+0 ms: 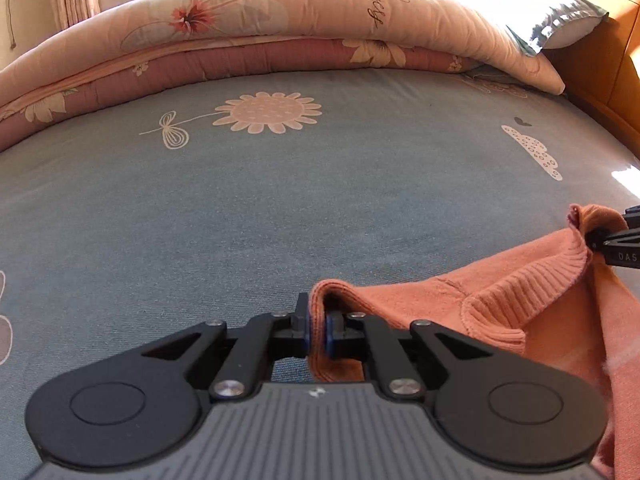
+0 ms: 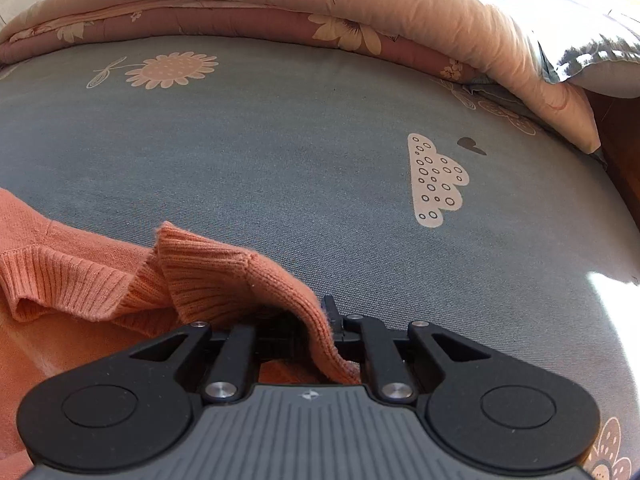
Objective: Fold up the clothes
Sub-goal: 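Lower the sweater onto the bed and open both grippers, then move both open grippers back over the loosely laid sweater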
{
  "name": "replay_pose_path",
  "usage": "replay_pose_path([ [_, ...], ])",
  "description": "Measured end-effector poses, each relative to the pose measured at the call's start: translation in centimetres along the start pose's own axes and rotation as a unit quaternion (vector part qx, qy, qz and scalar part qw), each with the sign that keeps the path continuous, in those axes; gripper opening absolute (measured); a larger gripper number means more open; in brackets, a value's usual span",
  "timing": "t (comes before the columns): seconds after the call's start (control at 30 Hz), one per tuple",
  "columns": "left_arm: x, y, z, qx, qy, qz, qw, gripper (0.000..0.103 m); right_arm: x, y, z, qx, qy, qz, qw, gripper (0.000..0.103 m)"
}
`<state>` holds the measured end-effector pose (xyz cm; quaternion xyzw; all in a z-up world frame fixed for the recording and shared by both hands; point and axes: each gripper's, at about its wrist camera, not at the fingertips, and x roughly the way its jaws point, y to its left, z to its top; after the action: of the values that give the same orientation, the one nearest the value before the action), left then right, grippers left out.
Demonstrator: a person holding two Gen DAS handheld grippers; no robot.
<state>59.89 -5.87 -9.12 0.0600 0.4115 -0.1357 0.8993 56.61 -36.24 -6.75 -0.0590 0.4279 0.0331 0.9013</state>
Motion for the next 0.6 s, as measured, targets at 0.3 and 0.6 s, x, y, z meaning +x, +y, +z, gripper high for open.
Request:
replay_pose_path([
  [0.3, -0.9, 1.5, -1.2, -0.032, 0.011, -0.006, 0.9994, 0.038, 1.2, -2.4, -0.8, 0.038, 0.010, 0.014, 0.999, 0.046],
  [0.6, -9.3, -0.6, -3.6, 0.013, 0.038, -0.025, 0.9989, 0.043, -9.5, -3.1, -2.9, 0.032, -0.003, 0.042, 0.999, 0.047],
])
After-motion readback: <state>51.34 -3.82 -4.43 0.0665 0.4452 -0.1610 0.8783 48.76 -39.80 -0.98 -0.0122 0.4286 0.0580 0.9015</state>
